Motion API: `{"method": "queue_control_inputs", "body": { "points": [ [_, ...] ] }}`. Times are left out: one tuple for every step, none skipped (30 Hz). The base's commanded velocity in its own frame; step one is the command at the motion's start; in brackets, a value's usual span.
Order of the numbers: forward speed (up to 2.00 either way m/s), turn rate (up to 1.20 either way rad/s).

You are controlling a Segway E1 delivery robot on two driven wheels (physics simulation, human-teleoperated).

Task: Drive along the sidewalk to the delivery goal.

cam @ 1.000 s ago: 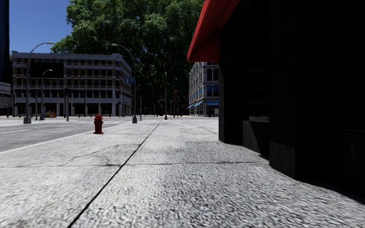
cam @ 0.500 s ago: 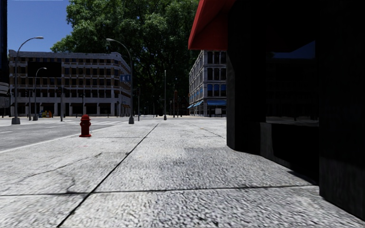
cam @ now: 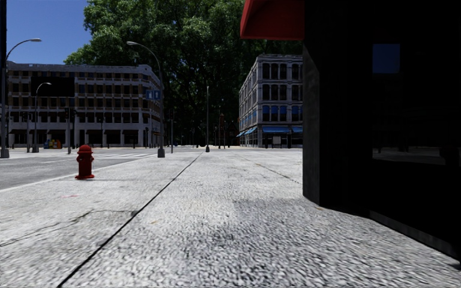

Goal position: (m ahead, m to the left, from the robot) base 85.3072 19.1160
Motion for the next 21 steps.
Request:
{"method": "queue_control_inputs", "body": {
  "points": [
    [2.0,0.0],
    [2.0,0.0],
    [2.0,0.0],
    [2.0,0.0],
    [2.0,0.0],
    [2.0,0.0],
    [2.0,0.0],
    [2.0,0.0],
    [2.0,0.0],
    [2.0,-0.33],
    [2.0,-0.5],
    [2.0,0.0],
    [2.0,0.0],
    [2.0,0.0],
    [2.0,0.0],
    [2.0,0.0],
    [2.0,0.0],
    [2.0,0.0],
    [2.0,0.0],
    [2.0,0.0],
    [2.0,0.0]
  ]
}}
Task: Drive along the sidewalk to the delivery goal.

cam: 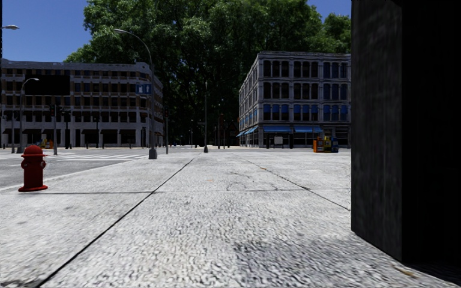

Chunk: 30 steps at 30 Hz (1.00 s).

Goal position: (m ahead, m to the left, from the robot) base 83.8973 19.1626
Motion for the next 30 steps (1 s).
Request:
{"method": "queue_control_inputs", "body": {
  "points": [
    [2.0,0.0],
    [2.0,0.0],
    [2.0,0.0],
    [2.0,0.0],
    [2.0,0.0],
    [2.0,0.0],
    [2.0,0.0],
    [2.0,0.0],
    [2.0,0.0],
    [2.0,0.0],
    [2.0,0.0],
    [2.0,0.0],
    [2.0,0.0],
    [2.0,0.0],
    [2.0,0.0],
    [2.0,0.0],
    [2.0,0.0],
    [2.0,0.0],
    [2.0,0.0],
    [2.0,0.0],
    [2.0,0.0],
    [2.0,0.0],
    [2.0,0.0],
    [2.0,0.0],
    [2.0,0.0],
    [2.0,0.0],
    [2.0,0.0],
    [2.0,0.0],
    [2.0,0.0],
    [2.0,0.0]
  ]
}}
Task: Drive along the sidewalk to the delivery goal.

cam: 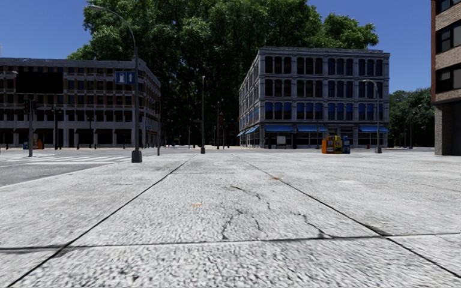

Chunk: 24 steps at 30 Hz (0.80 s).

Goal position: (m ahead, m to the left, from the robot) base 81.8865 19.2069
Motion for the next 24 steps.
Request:
{"method": "queue_control_inputs", "body": {
  "points": [
    [2.0,0.0],
    [2.0,0.0],
    [2.0,0.0],
    [2.0,0.0],
    [2.0,0.0],
    [2.0,0.0],
    [2.0,0.0],
    [2.0,0.0],
    [2.0,0.0],
    [2.0,0.0],
    [2.0,0.0],
    [2.0,0.0],
    [2.0,0.0],
    [2.0,0.0],
    [2.0,0.0],
    [2.0,0.0],
    [2.0,0.0],
    [2.0,0.0],
    [2.0,0.0],
    [2.0,0.0],
    [2.0,0.0],
    [2.0,0.0],
    [2.0,0.0],
    [2.0,0.0]
  ]
}}
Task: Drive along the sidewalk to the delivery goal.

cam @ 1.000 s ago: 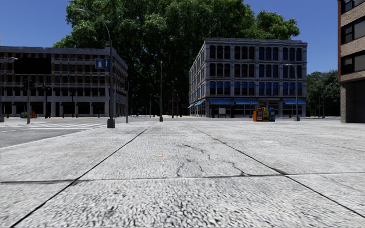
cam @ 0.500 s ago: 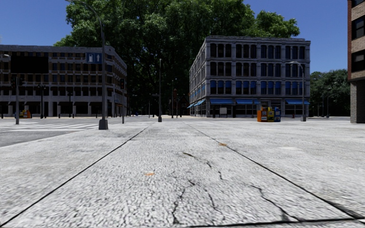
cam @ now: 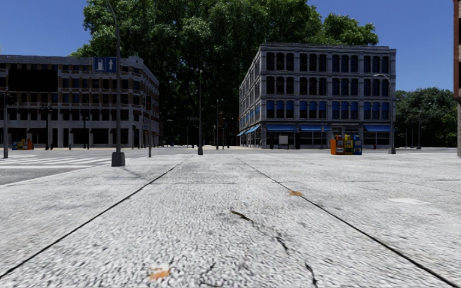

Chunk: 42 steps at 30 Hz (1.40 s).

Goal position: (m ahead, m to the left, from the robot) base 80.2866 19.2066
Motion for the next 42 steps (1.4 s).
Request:
{"method": "queue_control_inputs", "body": {
  "points": [
    [2.0,0.0],
    [2.0,0.0],
    [2.0,0.0],
    [2.0,0.0],
    [2.0,0.0],
    [2.0,0.0],
    [2.0,0.0],
    [2.0,0.0],
    [2.0,0.0],
    [2.0,0.0],
    [2.0,0.0],
    [2.0,0.0],
    [2.0,0.0],
    [2.0,0.0],
    [2.0,0.0],
    [2.0,0.0],
    [2.0,0.0],
    [2.0,0.0],
    [2.0,0.0],
    [2.0,0.0],
    [2.0,0.0],
    [2.0,0.0],
    [2.0,0.0],
    [2.0,0.0],
    [2.0,0.0],
    [2.0,0.0],
    [2.0,0.01],
    [2.0,0.06],
    [2.0,0.11],
    [2.0,0.18],
    [2.0,0.22],
    [2.0,0.23],
    [2.0,0.23],
    [2.0,0.23],
    [2.0,0.23],
    [2.0,0.24],
    [2.0,0.24],
    [2.0,0.24],
    [2.0,0.24],
    [2.0,0.24],
    [2.0,0.24],
    [2.0,0.24]
  ]
}}
